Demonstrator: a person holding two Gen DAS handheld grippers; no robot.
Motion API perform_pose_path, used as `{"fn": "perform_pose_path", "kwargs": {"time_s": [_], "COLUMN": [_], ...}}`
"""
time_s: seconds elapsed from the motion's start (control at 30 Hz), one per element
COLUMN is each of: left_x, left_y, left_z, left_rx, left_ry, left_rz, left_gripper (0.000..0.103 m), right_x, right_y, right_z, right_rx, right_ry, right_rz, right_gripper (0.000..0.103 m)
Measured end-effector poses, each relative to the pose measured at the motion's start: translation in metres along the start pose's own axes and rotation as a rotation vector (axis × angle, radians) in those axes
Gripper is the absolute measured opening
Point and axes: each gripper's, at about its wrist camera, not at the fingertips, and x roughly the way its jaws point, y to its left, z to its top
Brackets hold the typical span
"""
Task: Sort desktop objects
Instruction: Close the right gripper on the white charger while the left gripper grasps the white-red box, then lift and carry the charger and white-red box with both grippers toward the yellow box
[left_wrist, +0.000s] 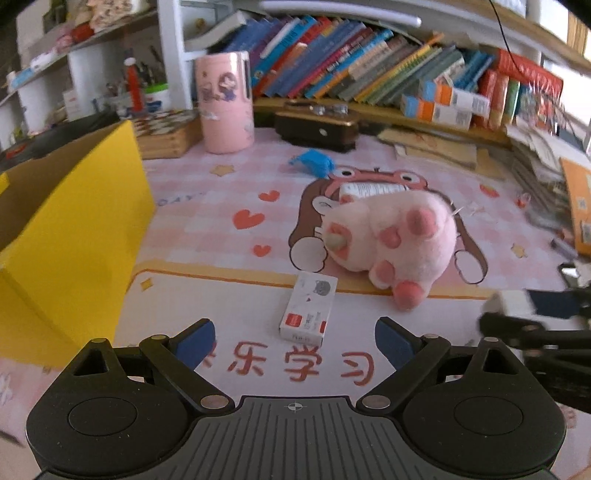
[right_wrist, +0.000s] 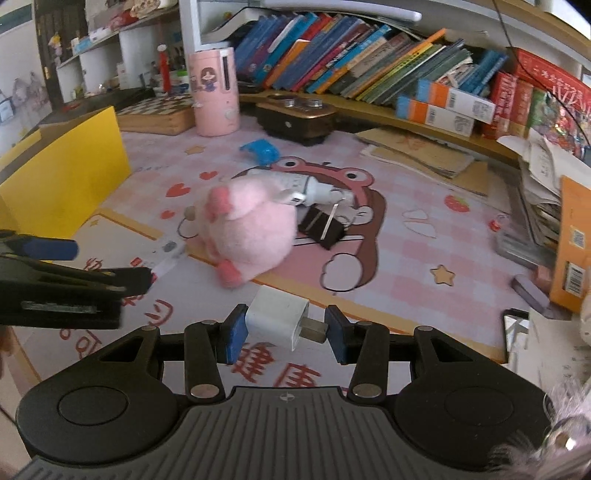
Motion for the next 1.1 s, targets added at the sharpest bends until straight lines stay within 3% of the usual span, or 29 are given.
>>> {"fn": "perform_pose_path", "kwargs": {"time_s": [0.07, 0.17, 0.23, 0.37, 0.6, 0.87, 1.1], "left_x": [0.009, 0.02, 0.027, 0.028, 0.015, -0.028, -0.062], "left_y": [-0.002, -0.002, -0.001, -0.001, 0.01, 0.02, 0.028], "left_z": [0.002, 0.004, 0.005, 0.004, 0.004, 0.011, 0.013], "left_rx": [0.016, 0.035, 0.041, 0.042, -0.036, -0.128, -0.15], "left_ry": [-0.004, 0.003, 0.026, 0.017, 0.017, -0.046, -0.114], "left_rz": [0.003, 0.005, 0.002, -0.04, -0.11, -0.181, -0.204], "left_gripper": [0.09, 0.075, 0.053, 0.03, 0.028, 0.028, 0.028], "right_x": [-0.002, -0.005, -0.005, -0.006, -0.007, -0.012, -0.027], "right_y": [-0.003, -0.006, -0.007, -0.008, -0.004, 0.007, 0.026], "right_z": [-0.001, -0.001, -0.002, -0.003, -0.003, 0.007, 0.013], "right_rx": [-0.001, -0.002, 0.0, 0.0, -0.014, -0.008, -0.024], "right_ry": [-0.006, -0.012, -0.013, -0.01, -0.014, -0.02, -0.049], "right_rz": [-0.007, -0.019, -0.025, -0.032, -0.024, 0.026, 0.075], "right_gripper": [0.042, 0.042, 0.042, 0.042, 0.042, 0.042, 0.042]}}
